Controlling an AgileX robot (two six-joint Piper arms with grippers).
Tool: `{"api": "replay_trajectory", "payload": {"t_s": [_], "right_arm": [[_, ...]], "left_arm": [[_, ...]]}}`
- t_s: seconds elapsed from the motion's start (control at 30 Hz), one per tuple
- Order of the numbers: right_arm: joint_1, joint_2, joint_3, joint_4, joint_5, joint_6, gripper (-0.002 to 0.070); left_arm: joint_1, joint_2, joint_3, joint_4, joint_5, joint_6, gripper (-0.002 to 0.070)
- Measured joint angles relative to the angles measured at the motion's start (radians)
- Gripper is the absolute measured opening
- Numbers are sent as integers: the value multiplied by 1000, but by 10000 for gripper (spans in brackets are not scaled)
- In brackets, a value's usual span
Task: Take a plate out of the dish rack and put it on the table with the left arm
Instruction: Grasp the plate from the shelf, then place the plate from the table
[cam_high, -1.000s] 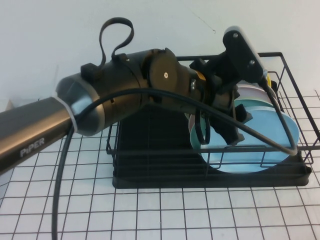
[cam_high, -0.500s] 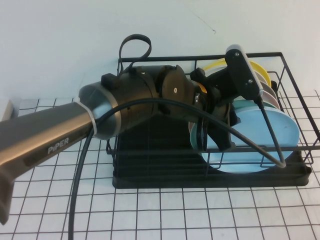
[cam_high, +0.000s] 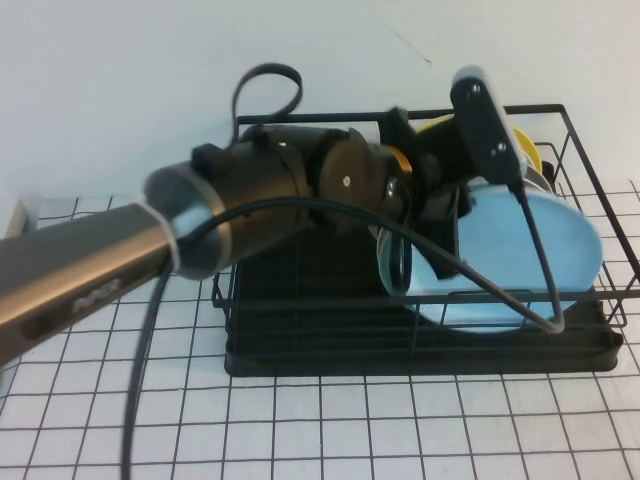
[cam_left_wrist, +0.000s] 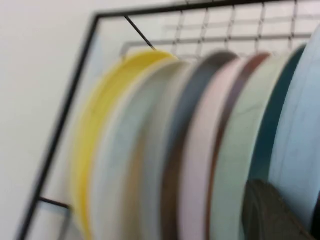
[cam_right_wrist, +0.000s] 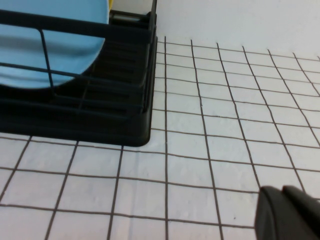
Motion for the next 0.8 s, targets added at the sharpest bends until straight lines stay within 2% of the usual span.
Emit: {"api": "replay_trajectory", "payload": {"t_s": [0.2, 0.37, 0.43, 0.6, 0.8], "right_arm": [[0, 0, 0, 0, 0, 0, -1], [0, 0, 0, 0, 0, 0, -1], [0, 0, 0, 0, 0, 0, -1], [0, 0, 0, 0, 0, 0, -1], [0, 0, 0, 0, 0, 0, -1]], "left_arm": [[0, -106, 1, 10, -120, 0, 24], [0, -192, 1, 22, -135, -23, 20], [0, -230, 1, 28, -117, -78, 20], [26, -326, 1, 32, 29, -249, 19], [126, -399, -1, 36, 349, -510, 19]]}}
